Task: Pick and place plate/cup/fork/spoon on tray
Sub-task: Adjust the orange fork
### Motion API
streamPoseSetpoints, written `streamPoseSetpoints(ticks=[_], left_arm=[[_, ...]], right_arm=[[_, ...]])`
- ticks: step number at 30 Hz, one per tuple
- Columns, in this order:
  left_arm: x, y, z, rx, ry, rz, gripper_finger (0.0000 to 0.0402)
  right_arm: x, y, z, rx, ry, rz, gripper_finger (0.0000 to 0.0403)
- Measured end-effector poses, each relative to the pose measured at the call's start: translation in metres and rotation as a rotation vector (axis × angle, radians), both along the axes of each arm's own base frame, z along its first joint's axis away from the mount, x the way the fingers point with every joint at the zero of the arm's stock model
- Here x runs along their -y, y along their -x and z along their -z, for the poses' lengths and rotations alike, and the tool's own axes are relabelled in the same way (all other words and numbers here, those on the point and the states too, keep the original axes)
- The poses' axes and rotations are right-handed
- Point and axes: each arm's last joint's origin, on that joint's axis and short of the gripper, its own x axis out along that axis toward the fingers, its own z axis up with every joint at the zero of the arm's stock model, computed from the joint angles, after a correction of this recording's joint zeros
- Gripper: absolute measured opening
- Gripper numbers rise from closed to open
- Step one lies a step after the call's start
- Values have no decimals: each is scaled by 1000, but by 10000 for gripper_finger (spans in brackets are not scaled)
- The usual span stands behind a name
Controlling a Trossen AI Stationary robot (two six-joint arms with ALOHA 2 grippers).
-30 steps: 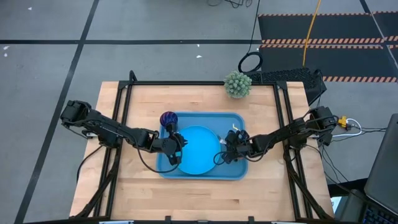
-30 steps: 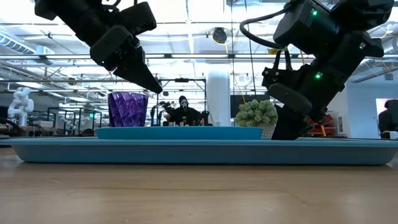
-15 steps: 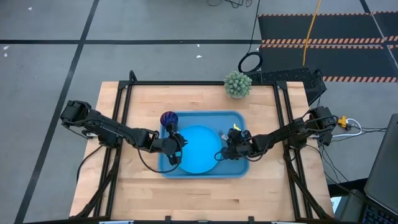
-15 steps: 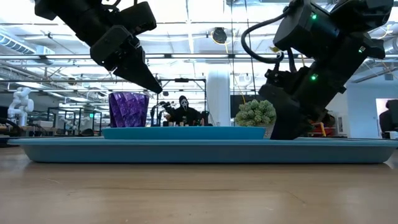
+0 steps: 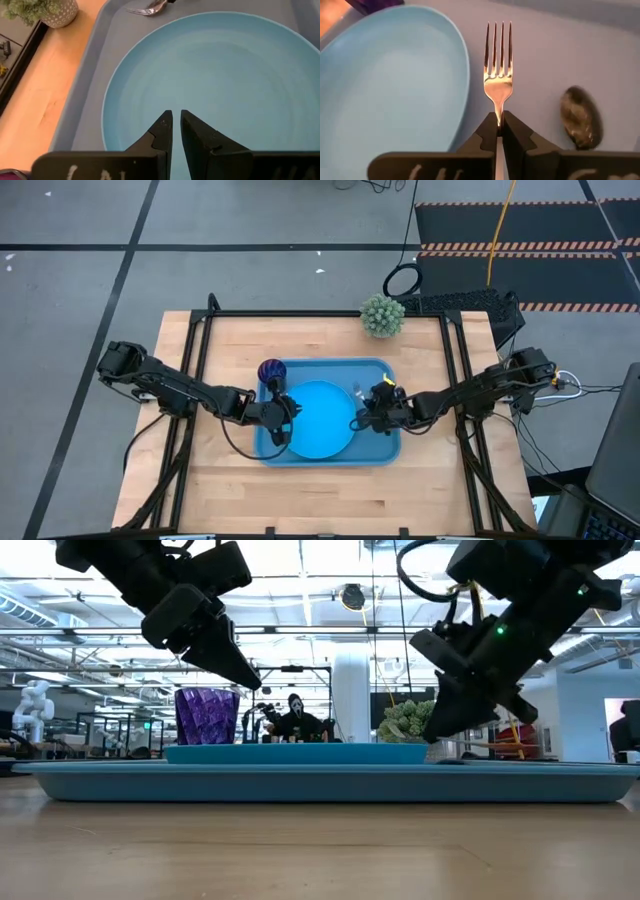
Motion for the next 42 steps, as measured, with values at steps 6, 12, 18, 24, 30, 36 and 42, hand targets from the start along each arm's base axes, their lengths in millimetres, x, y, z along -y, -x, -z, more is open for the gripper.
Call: streamPoseSetpoints(ticks=[6, 12, 18, 24, 30, 36, 42], left_arm=[[-5, -1, 0, -9, -27, 7, 42], [-18, -4, -1, -1, -66, -47, 42], [-33, -6, -2, -6, -117, -75, 42], [-40, -9, -4, -4, -139, -27, 42], [-43, -10, -4, -12, -139, 12, 42], [-43, -10, -4, -20, -150, 26, 42], [-42, -10, -3, -26, -144, 66, 42]], right_arm=[[2, 4, 2, 3, -85, 93, 0], [8, 1, 2, 43, -174, 163, 0], [8, -3, -5, 60, -172, 210, 0], [0, -9, -22, 48, -143, 275, 0], [-12, -21, -22, 18, -142, 355, 0], [-21, -47, -9, -112, -144, 405, 0], [-25, -55, -9, -232, -121, 500, 0]])
